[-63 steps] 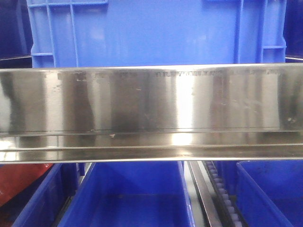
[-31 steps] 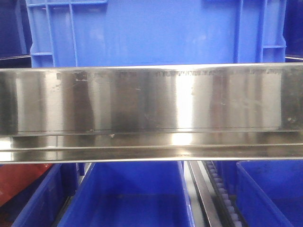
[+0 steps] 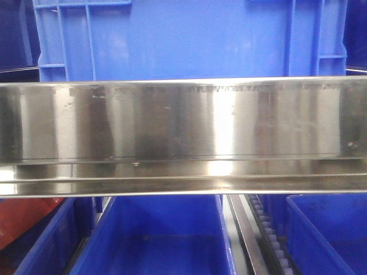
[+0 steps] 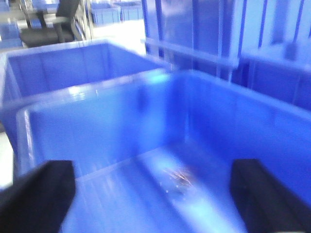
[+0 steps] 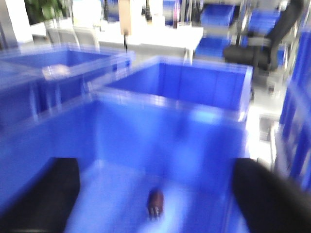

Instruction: Place cylindrical capacitor in blue bin on shelf

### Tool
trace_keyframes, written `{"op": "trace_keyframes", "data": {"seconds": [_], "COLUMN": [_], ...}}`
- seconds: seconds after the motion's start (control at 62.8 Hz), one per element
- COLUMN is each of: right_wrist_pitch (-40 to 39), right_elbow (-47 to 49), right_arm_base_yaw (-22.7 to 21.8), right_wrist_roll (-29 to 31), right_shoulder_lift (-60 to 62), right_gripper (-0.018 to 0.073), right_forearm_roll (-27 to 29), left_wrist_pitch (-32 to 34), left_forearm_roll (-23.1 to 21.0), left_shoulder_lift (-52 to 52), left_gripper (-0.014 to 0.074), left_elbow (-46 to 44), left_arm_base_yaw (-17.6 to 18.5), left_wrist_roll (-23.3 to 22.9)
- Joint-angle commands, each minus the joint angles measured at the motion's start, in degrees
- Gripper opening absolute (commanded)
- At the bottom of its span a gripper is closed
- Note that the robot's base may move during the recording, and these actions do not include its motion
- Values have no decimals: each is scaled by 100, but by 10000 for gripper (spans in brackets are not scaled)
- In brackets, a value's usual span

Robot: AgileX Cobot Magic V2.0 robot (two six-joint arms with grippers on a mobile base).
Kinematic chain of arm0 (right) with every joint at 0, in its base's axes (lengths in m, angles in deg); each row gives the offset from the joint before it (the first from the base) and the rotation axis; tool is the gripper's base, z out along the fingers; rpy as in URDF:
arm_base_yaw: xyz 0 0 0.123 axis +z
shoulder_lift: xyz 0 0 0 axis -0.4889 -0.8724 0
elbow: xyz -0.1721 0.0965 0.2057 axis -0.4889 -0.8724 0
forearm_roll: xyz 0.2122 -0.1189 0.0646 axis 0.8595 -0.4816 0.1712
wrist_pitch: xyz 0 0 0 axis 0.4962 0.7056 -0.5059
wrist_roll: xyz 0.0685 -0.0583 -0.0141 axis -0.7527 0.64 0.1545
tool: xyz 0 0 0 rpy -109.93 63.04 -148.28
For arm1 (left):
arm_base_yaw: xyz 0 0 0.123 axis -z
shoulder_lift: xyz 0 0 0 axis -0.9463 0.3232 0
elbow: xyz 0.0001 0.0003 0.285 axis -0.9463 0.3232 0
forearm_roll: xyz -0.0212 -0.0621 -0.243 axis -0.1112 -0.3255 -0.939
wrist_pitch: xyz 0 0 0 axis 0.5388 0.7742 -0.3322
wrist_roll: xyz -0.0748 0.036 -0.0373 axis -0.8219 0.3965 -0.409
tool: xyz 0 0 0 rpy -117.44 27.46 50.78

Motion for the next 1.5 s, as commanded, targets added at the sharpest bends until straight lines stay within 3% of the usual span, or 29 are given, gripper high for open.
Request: {"op": "trace_keyframes", "data": {"seconds": [0.0,0.096,0.143,0.271,0.446,0.573,0.764,0.939,1.178,1.48], "right_wrist_pitch": [48,103,169,232,-91,-302,-706,-696,-440,-361], "right_elbow": [65,65,65,-92,-918,-1833,-3161,-4096,-4650,-4648], "right_arm_base_yaw": [-3,-3,-3,-3,-3,-3,-3,-3,-3,-3], "right_wrist_roll": [-8,-8,-8,-8,-8,-8,-8,-8,-8,-8], "right_shoulder_lift": [258,404,442,615,1050,1606,2773,3829,4950,5536], "right_gripper": [284,-40,-172,-162,-162,-162,-162,-162,-162,-162], "right_forearm_roll": [20,20,20,20,20,20,20,20,20,20], "left_wrist_pitch": [136,51,-37,-443,-151,273,1194,1017,970,992], "left_forearm_roll": [5,5,5,-20,-34,-95,-636,-785,-773,-773], "left_shoulder_lift": [-304,-454,-517,-669,-1146,-1716,-2872,-3944,-5082,-5419], "left_gripper": [167,-109,-111,-111,-111,-111,-111,-111,-111,-111], "left_elbow": [-80,-80,-80,-44,629,1491,3126,4138,4869,4947], "left_arm_base_yaw": [23,11,-2,-100,-199,-199,-199,-199,-199,-199], "left_wrist_roll": [11,11,11,-43,-53,-53,-53,-53,-53,-53]}}
